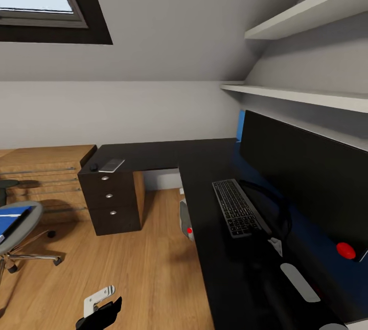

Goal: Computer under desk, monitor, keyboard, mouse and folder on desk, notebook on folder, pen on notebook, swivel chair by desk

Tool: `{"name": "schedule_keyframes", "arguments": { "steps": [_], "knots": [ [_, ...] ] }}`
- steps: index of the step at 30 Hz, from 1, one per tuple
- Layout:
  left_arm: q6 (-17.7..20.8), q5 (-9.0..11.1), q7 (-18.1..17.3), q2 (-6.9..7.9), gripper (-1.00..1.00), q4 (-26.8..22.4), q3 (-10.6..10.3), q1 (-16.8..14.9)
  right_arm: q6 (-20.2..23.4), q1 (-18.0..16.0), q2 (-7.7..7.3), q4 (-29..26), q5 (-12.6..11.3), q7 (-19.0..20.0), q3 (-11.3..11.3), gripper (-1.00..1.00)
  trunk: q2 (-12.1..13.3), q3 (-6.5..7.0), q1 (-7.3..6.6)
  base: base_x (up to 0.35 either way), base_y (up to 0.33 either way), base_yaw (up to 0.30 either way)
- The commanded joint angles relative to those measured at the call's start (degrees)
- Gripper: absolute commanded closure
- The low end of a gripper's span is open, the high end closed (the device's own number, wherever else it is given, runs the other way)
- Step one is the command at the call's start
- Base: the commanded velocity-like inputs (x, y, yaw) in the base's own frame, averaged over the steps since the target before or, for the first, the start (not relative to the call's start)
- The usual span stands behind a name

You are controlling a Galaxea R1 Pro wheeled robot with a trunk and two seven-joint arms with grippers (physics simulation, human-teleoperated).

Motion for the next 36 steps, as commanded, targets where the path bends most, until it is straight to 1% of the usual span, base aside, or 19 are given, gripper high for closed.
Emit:
{"name": "schedule_keyframes", "arguments": {
  "steps": [1, 25, 26, 36],
  "knots": [
    [0.1, 0.44, 0.49, 0.07, -1.0, -0.1, -0.18, -0.05, 0.01, -0.01, -0.06, 0.15, -0.26, -3.64, 0.21, 1.0, -0.03, -0.07, 0.0, 0.0, 0.0, 0.0],
    [0.01, 0.52, 0.48, 0.07, -1.0, -0.1, -0.16, -0.06, -0.08, -0.01, -0.06, 0.07, -0.1, -3.6, 0.23, 1.0, -0.03, -0.07, 0.0, 0.0, 0.0, 0.0],
    [0.01, 0.5, 0.47, 0.07, -1.0, -0.1, -0.16, -0.05, -0.08, -0.01, -0.08, 0.07, -0.09, -3.61, 0.23, -1.0, -0.03, -0.07, 0.0, 0.0, 0.0, 0.0],
    [-0.04, 0.52, 0.53, 0.07, -1.0, -0.1, -0.17, -0.04, -0.08, -0.01, -0.08, 0.06, -0.09, -3.58, 0.23, -1.0, -0.03, -0.07, 0.0, 0.0, 0.0, 0.0]
  ]
}}
